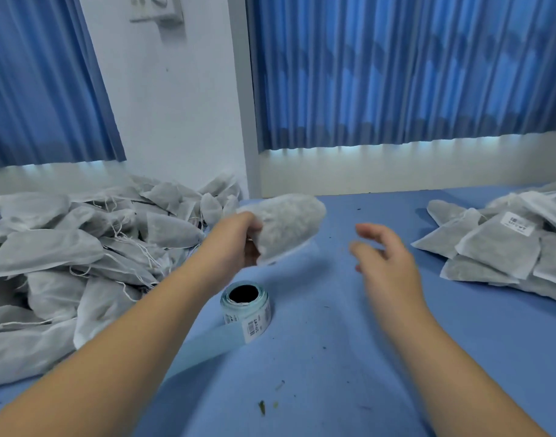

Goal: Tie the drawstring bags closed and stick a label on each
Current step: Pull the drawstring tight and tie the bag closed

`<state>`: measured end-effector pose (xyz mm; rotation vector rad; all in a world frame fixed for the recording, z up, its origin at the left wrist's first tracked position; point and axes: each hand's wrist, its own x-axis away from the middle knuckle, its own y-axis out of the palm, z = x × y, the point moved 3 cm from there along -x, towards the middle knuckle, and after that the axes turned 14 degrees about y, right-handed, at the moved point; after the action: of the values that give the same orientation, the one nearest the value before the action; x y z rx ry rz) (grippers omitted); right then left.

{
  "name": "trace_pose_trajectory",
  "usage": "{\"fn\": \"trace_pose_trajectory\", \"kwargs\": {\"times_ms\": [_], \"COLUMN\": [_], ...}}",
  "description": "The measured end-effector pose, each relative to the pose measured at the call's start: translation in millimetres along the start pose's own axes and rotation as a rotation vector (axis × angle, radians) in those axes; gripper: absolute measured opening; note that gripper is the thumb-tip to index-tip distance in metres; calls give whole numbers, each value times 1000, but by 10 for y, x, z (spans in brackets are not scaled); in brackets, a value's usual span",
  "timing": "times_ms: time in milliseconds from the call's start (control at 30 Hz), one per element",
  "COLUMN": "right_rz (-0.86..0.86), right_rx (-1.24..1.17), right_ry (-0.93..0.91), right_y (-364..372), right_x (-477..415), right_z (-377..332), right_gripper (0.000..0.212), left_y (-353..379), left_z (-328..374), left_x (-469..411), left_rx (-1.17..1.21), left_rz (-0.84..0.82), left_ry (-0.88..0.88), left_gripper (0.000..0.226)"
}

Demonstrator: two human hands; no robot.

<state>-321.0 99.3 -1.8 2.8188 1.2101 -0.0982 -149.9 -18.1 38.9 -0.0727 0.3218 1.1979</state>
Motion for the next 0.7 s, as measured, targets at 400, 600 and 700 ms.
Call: {"fn": "trace_pose_trajectory", "kwargs": {"times_ms": [400,600,700], "right_rz": [-160,-127,-266], "right_rx": [79,341,362], "right_ry": [113,61,37], "right_y": [-179,-199,-78], "right_x": [-32,-99,6], "right_z": [-48,16,-7], "right_gripper": [14,23,14], "left_y": [441,436,588], "left_z": [-306,-309,-332], "left_x": [630,678,777], "left_rx": [252,-580,-731], "left_rz": [-43,-63,-202], "left_ry": [-193,427,610], "left_gripper": [42,51,60]}}
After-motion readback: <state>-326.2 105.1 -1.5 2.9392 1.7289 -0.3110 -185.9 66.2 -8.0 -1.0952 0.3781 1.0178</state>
